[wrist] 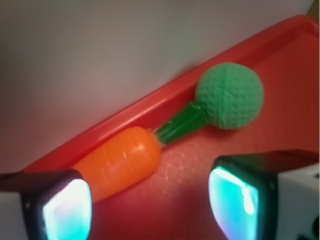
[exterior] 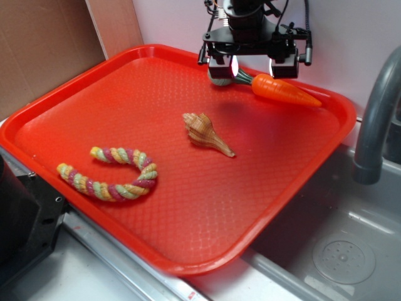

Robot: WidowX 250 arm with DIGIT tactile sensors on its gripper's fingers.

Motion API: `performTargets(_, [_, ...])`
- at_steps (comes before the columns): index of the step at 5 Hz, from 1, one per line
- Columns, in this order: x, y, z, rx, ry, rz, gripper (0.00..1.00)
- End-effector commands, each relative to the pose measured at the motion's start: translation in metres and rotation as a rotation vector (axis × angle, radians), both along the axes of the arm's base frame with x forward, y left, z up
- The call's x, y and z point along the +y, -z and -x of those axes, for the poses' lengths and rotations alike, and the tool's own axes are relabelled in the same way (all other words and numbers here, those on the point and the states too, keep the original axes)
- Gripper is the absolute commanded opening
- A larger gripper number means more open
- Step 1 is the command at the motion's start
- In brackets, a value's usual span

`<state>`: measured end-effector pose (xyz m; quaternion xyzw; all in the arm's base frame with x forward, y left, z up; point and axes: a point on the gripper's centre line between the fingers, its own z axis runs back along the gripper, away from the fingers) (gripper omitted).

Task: Grab the carrot.

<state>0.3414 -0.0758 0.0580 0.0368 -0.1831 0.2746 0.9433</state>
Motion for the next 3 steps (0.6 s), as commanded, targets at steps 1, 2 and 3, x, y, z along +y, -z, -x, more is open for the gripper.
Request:
performTargets(1, [0.010,-0.002,-0.022,-0.031,-0.023,0.025,1.00])
performTargets(2, [0.012,0.014,-0.027,0.003,-0.029,0.021,1.00])
performTargets(3, [0.010,0.025,-0.021,0.040,-0.031,0.034,1.00])
